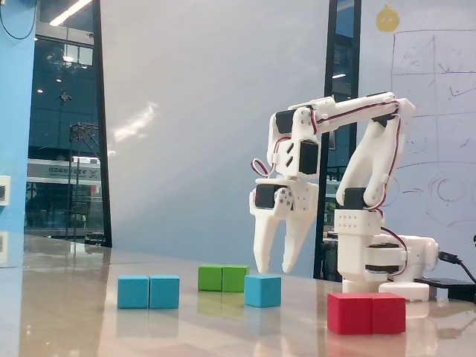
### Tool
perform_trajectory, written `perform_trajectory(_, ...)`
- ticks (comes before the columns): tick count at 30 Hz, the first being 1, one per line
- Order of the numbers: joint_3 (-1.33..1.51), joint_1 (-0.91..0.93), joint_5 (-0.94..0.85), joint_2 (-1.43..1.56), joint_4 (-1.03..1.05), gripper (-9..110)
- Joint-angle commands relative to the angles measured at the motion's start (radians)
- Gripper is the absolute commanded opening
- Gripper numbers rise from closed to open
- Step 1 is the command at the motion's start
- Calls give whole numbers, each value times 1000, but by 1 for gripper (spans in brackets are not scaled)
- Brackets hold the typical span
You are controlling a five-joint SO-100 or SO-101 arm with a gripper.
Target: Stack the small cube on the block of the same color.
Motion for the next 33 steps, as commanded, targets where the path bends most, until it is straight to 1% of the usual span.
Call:
perform_trajectory(1,-15,11,-8,-2,-25,16)
perform_trajectory(10,-9,11,-15,-3,-21,17)
perform_trajectory(17,-8,11,-9,-3,-20,30)
perform_trajectory(21,-8,11,-9,-5,-20,34)
perform_trajectory(30,-12,14,-5,-91,-38,32)
perform_trajectory(33,-25,54,-5,-106,-41,32)
